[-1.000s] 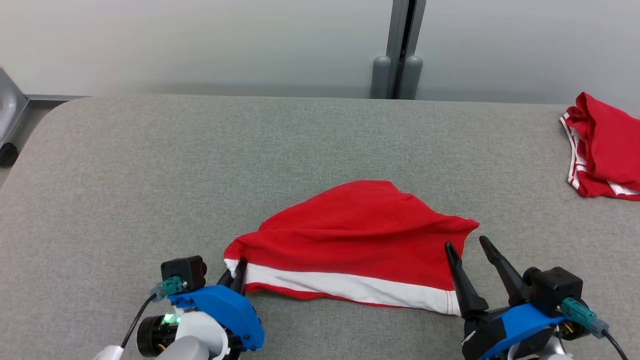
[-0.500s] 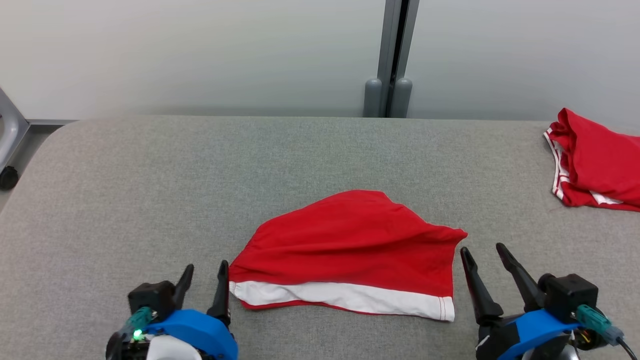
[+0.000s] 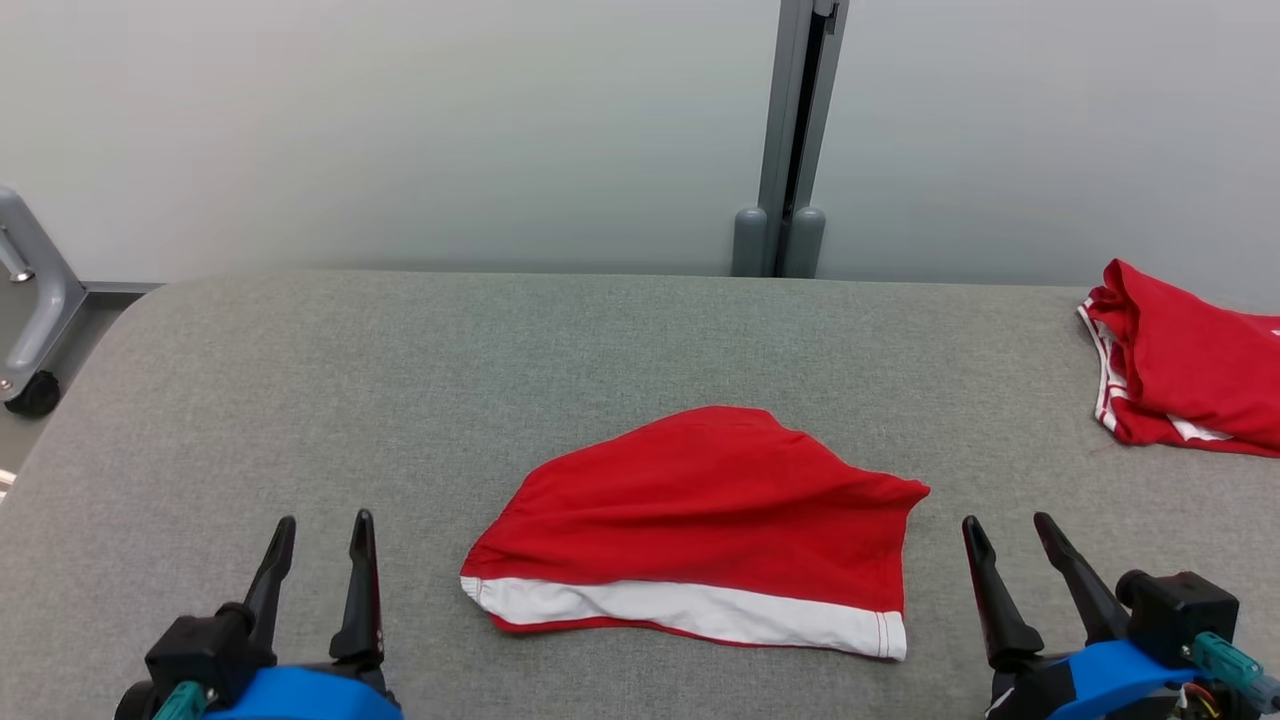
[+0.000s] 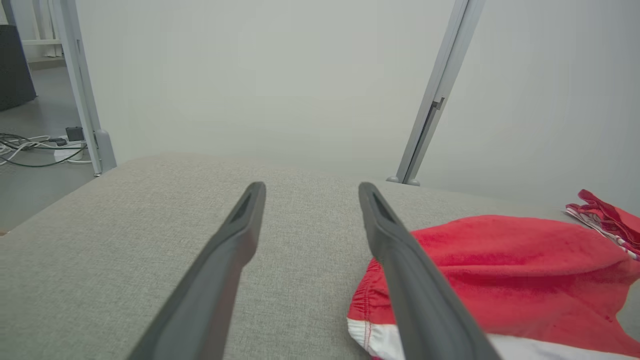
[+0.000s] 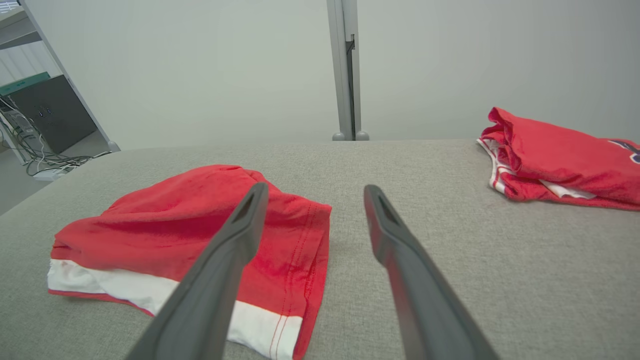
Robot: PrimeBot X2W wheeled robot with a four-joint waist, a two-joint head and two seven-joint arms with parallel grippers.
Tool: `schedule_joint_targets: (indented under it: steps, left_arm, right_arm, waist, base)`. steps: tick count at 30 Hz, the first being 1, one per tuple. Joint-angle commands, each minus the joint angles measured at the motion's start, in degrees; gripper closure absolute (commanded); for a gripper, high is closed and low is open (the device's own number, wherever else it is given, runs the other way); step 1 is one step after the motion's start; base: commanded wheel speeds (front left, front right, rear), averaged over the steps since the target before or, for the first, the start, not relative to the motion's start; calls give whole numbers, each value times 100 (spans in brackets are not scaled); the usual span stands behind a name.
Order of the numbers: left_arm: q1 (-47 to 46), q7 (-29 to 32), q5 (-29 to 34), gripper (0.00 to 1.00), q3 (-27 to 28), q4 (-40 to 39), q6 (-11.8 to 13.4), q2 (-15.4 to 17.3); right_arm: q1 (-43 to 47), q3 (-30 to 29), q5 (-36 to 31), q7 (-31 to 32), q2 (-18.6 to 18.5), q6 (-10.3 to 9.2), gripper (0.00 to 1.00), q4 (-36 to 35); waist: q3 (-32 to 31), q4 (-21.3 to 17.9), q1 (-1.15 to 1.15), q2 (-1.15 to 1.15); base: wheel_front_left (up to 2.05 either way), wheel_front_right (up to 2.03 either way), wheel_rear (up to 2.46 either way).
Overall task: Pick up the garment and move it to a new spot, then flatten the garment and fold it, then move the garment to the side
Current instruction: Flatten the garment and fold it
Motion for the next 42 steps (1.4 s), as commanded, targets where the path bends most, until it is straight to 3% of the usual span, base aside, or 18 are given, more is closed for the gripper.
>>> schedule_joint_targets:
  steps: [1,8,27,42]
  left_arm:
    - [89,-22,74,0,73,-21,-33,-13]
    - [409,-23,576,0,288,239,-272,-96]
    - [410,-5,765,0,297,600,-532,-363]
    - [-715,1022,564,0,-212,2150,-994,-703]
  right_arm:
    - [71,-24,34,-3,-11,2,0,2]
    - [143,-16,95,26,-11,2,0,67]
    - [92,132,95,47,-11,2,0,34]
    - [-132,554,103,196,-9,2,0,74]
  waist:
    - [-14,-12,1,0]
    - [-72,-35,1,0]
    - [-44,-119,1,0]
    - [409,-313,1,0]
  base:
    - [0,0,0]
    - [0,0,0]
    - [0,0,0]
    - [0,0,0]
